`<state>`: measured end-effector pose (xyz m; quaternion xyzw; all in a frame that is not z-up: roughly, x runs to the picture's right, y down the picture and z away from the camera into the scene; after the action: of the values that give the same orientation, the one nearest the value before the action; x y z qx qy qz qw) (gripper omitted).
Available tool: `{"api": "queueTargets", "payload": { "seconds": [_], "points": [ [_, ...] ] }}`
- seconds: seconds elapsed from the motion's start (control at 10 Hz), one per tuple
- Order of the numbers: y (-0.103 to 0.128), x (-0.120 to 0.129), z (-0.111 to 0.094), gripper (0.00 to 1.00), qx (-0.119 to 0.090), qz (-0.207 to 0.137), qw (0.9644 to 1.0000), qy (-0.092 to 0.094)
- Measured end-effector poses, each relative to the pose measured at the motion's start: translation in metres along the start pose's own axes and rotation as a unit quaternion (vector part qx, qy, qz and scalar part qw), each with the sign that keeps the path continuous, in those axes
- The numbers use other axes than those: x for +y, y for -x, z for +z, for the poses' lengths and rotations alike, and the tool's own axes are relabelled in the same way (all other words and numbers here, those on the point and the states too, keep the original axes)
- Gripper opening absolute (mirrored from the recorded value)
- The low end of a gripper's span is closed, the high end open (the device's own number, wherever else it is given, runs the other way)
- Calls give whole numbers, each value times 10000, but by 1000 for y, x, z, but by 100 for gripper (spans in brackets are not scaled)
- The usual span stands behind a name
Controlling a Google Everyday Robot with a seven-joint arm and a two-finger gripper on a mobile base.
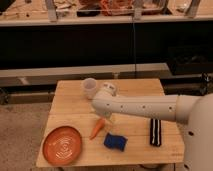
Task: Place the pepper on the white sponge
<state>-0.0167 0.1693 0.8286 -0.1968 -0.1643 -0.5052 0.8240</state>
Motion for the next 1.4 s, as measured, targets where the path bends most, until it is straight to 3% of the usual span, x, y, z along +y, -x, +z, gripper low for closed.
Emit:
{"api": "queueTargets", "payload": {
  "seconds": [0.9, 1.4],
  "points": [
    [6, 4, 15, 80, -159, -71, 9997, -146],
    [9, 6, 21, 80, -318, 67, 9992, -230]
  ]
}}
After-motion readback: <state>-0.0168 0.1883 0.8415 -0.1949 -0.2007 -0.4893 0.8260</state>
